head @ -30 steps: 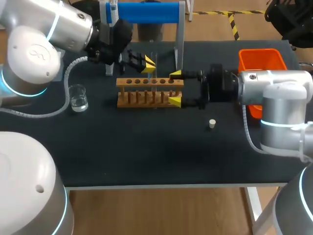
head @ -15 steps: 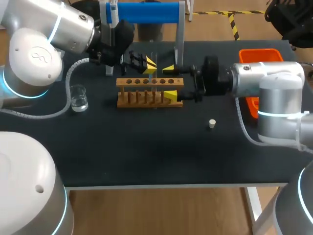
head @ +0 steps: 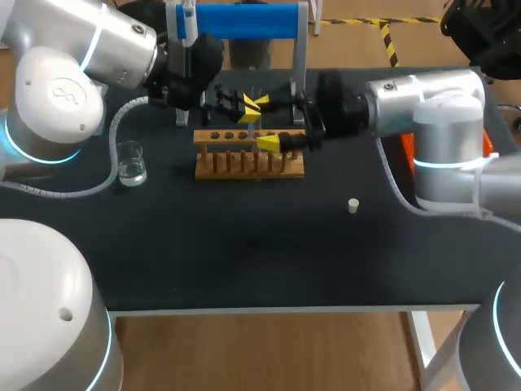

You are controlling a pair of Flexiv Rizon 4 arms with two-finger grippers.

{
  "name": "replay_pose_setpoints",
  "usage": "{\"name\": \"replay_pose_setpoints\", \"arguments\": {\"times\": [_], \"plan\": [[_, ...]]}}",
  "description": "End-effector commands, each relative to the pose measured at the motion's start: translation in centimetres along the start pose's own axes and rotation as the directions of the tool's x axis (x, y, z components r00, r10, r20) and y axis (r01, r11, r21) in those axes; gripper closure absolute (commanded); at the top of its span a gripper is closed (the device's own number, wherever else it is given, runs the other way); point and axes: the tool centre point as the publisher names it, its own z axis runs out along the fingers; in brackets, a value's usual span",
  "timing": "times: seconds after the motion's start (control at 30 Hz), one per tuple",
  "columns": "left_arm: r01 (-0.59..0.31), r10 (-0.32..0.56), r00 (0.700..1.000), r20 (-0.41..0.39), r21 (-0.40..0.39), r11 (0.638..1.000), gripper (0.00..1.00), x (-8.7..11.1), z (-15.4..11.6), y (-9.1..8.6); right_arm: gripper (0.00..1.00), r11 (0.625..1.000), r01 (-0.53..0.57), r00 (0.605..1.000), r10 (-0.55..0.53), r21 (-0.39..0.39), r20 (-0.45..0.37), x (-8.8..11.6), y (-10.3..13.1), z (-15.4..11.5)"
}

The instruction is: Invert the test tube, pick up the pipette, mount the tip to pipette, aspirate from beaker and dispense into the tube, eject the tip, return the pipette, and cap with the stopper.

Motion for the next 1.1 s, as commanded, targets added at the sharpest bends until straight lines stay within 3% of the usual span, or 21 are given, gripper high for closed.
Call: {"name": "replay_pose_setpoints", "arguments": {"times": [0.03, 0.87, 1.1], "plan": [[0.001, -0.001, 1.000, -0.001, -0.002, 1.000, 1.00, 0.0, -0.1, 0.0, 0.02, 1.000, -0.001, 1.000, 0.001, 0.003, -0.020, -0.4, 0.0, 0.5], [0.001, -0.001, 1.000, -0.001, -0.002, 1.000, 1.00, 0.0, -0.1, 0.0, 0.33, 1.000, -0.004, 0.999, 0.004, -0.020, -0.035, 0.5, 0.3, 1.8], [0.001, -0.001, 1.000, -0.001, -0.002, 1.000, 1.00, 0.0, -0.1, 0.0, 0.49, 1.000, -0.010, 0.999, 0.009, -0.019, -0.038, 0.6, 0.3, 2.3]]}}
